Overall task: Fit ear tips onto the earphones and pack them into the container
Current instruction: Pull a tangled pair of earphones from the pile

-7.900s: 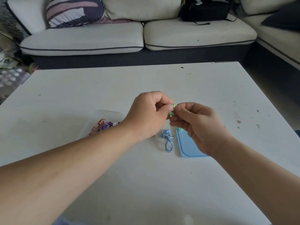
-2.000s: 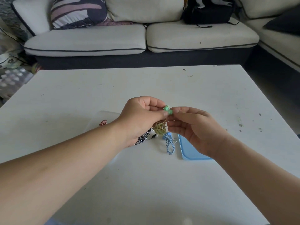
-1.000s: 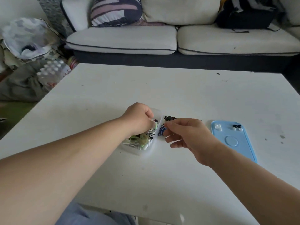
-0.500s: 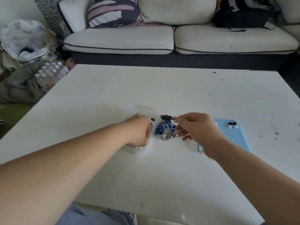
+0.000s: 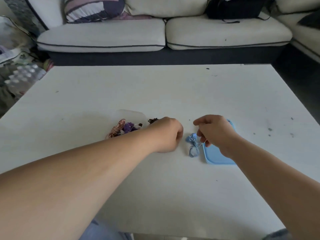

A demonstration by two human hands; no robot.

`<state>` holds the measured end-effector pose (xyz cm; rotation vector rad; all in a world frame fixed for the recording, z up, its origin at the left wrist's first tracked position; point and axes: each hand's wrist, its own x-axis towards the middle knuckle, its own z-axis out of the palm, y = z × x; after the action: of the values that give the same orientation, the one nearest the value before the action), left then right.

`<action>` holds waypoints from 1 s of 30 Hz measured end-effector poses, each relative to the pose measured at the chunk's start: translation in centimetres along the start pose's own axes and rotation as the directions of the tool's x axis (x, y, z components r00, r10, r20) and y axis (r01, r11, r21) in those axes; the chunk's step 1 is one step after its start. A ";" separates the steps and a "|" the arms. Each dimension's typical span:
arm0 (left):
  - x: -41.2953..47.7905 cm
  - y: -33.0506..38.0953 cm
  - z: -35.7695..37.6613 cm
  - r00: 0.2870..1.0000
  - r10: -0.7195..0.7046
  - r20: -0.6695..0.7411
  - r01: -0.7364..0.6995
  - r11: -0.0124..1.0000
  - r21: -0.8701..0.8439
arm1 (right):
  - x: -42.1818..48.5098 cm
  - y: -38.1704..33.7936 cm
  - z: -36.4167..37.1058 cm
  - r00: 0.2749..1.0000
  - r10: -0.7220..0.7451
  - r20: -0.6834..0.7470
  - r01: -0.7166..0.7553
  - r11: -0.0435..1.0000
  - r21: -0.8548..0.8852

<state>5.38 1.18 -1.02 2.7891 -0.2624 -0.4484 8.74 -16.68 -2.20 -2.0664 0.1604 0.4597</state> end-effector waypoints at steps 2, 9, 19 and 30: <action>1.2 1.5 0.7 1.000 -0.025 0.014 0.025 0.999 -0.043 | -0.1 0.5 -0.7 1.000 0.016 0.023 -0.015 0.999 -0.050; 3.3 4.0 3.9 0.987 -0.126 0.095 0.138 0.982 -0.127 | -0.8 2.7 -2.2 0.977 0.054 0.204 -0.007 0.975 -0.220; 3.0 3.7 2.4 0.976 -0.188 0.106 0.214 0.903 -0.372 | -3.4 3.6 -3.5 0.871 0.033 0.490 0.181 0.905 -0.384; -0.8 4.7 -2.6 0.966 -0.162 0.200 0.228 0.180 -0.957 | -3.0 2.7 -5.1 0.883 -0.095 0.460 -0.167 0.851 0.497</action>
<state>4.84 -2.37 3.07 1.4642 0.3272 -0.4941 6.49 -22.60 -0.92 -1.3645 0.0259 0.8312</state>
